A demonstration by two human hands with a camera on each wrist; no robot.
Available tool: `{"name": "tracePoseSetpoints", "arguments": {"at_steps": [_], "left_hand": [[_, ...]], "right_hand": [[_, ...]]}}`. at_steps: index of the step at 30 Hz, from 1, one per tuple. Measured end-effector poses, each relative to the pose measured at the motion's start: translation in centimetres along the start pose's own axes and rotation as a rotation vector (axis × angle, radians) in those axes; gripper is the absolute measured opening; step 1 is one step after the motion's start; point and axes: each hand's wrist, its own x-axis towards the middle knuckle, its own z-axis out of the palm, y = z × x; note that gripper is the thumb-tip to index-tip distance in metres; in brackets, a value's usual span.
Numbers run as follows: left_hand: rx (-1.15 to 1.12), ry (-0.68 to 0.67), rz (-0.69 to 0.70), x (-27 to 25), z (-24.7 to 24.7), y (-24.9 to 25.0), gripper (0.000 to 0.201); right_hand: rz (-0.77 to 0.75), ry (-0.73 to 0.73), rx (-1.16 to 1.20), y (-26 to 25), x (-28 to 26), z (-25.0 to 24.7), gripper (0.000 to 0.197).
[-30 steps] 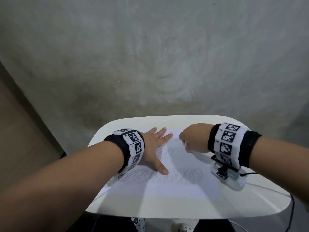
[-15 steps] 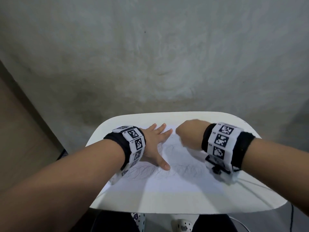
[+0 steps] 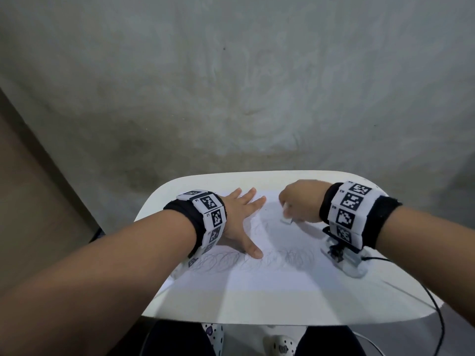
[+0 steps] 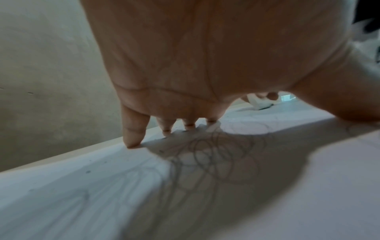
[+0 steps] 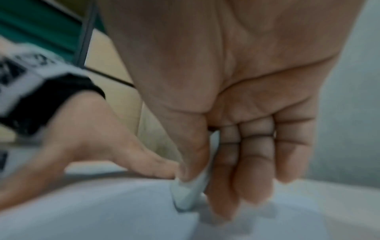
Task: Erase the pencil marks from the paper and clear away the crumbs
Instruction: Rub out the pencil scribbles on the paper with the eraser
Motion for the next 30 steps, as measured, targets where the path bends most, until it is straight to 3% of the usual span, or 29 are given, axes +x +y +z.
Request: {"name": "tracePoseSetpoints", "arguments": {"at_steps": [2,5,10,12,14,18,20,23,27,30], "left_hand": [[0.003,0.004,-0.004,0.0,0.0,0.1,0.129],[0.022,0.018,-0.015,0.0,0.0,0.5,0.128],[0.011,0.01,-0.009,0.0,0.0,0.2,0.129],[0.007,0.017,-0.005,0.1,0.0,0.2,0.129],[0.012,0.022,-0.001,0.1,0.0,0.2,0.129],[0.014,0.018,0.001,0.2,0.2,0.0,0.13],[0.004,0.022,-0.002,0.1,0.2,0.0,0.13],[0.005,0.037,-0.001,0.0,0.0,0.2,0.13],[0.014,0.004,-0.002,-0.1,0.0,0.1,0.129],[0.002,0.02,-0.002,-0.2,-0.1,0.3,0.129]], "right_hand": [[0.005,0.041,-0.065,-0.4,-0.3,-0.2,0.016],[-0.17,-0.036,-0.104,-3.5,-1.3,1.0,0.004],[-0.017,0.047,-0.086,-1.4,0.7,-0.5,0.021],[-0.083,-0.008,-0.15,-3.1,0.1,-0.4,0.022],[-0.186,-0.049,-0.13,-4.2,-0.5,0.3,0.006],[0.017,0.029,-0.088,-0.4,1.6,-0.7,0.016],[-0.015,0.036,-0.144,-1.4,1.2,-0.5,0.015],[-0.205,-0.022,-0.165,-3.6,0.1,0.7,0.003],[-0.008,0.028,-0.137,-0.7,2.2,-0.8,0.02],[-0.132,0.014,-0.145,-2.7,1.1,0.0,0.019]]}}
